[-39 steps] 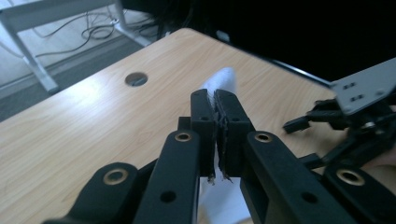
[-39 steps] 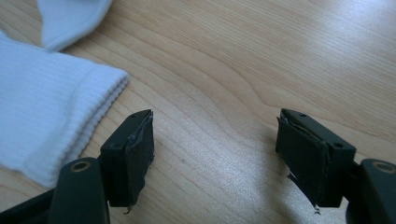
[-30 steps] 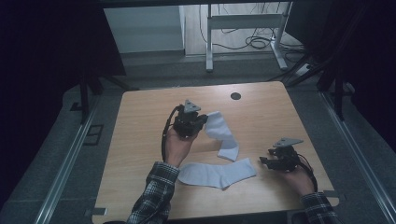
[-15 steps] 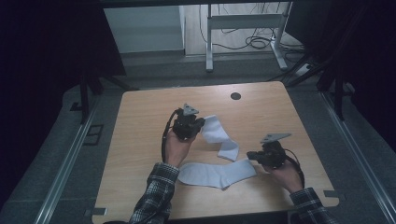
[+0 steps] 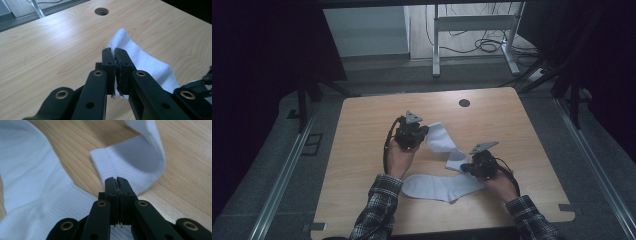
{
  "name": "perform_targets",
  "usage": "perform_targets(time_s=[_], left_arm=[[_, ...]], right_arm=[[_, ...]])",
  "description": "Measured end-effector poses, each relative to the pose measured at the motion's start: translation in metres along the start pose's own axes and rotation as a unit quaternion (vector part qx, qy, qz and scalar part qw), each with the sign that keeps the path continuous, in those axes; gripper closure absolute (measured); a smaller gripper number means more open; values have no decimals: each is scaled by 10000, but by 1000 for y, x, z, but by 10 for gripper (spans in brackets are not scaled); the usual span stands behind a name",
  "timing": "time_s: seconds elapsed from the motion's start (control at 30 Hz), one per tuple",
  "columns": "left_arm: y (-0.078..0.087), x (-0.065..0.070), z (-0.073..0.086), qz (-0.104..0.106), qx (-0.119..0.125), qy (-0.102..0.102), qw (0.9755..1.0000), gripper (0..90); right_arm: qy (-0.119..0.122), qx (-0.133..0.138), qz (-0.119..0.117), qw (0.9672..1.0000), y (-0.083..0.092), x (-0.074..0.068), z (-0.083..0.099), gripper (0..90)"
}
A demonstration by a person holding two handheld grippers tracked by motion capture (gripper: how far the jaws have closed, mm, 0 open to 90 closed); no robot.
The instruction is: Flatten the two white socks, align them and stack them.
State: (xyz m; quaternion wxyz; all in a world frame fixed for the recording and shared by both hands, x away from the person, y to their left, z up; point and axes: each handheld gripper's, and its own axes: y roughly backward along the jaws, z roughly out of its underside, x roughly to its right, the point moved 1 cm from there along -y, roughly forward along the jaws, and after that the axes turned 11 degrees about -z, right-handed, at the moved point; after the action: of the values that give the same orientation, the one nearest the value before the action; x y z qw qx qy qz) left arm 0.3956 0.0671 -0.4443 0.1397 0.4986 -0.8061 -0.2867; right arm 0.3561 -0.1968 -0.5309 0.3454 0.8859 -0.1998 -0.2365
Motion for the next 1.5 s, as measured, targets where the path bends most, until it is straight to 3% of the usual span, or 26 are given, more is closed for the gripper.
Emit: perform_targets(time_s=[0.13, 0.2, 0.3, 0.37, 0.47, 0.57, 0.63, 0.87, 0.97, 1.0, 1.07, 1.1, 1.23, 1.5], left_arm=[[0, -5, 3, -116, 9, 45, 9999, 866], [1, -8, 4, -151, 14, 87, 9998, 866], [1, -12, 6, -145, 17, 149, 9998, 866], [1, -14, 7, -135, -9, 183, 9997, 866], [0, -14, 8, -117, -27, 176, 9998, 866], [-1, -13, 8, -106, -28, 161, 9998, 865], [-2, -11, 8, -90, -19, 179, 9998, 866], [-1, -11, 7, -88, -8, 171, 9998, 866], [-1, -12, 7, -91, -16, 168, 9998, 866], [-2, -12, 8, -91, -21, 172, 9998, 866], [-2, -12, 8, -99, -24, 168, 9998, 866], [-3, -12, 9, -107, -34, 180, 9998, 866], [-4, -13, 10, -142, -21, 201, 9997, 866], [-1, -20, 10, -324, 32, 263, 9991, 866]], right_arm=[[54, -209, 135, 9997, 4, 5, 5, 894], [37, -229, 80, 9997, 8, 8, 8, 892], [96, -305, 263, 9991, 12, 9, 10, 884], [-4, -88, 162, 9998, 17, 10, 8, 856], [54, 134, 23, 9999, 17, 5, 1, 797], [158, 212, -38, 9996, 12, -1, -5, 728], [352, 206, -94, 9991, -1, -11, -15, 665], [550, 205, -83, 9982, -33, -18, -36, 625], [618, 94, -11, 9980, -41, -19, -38, 635], [749, -55, 191, 9970, -48, -19, -36, 655], [792, -17, 251, 9965, -48, -20, -35, 699], [776, -23, 369, 9963, -47, -20, -33, 782], [639, -101, 300, 9975, -42, -18, -31, 841], [800, -359, -7, 9961, -23, -20, -22, 839]])
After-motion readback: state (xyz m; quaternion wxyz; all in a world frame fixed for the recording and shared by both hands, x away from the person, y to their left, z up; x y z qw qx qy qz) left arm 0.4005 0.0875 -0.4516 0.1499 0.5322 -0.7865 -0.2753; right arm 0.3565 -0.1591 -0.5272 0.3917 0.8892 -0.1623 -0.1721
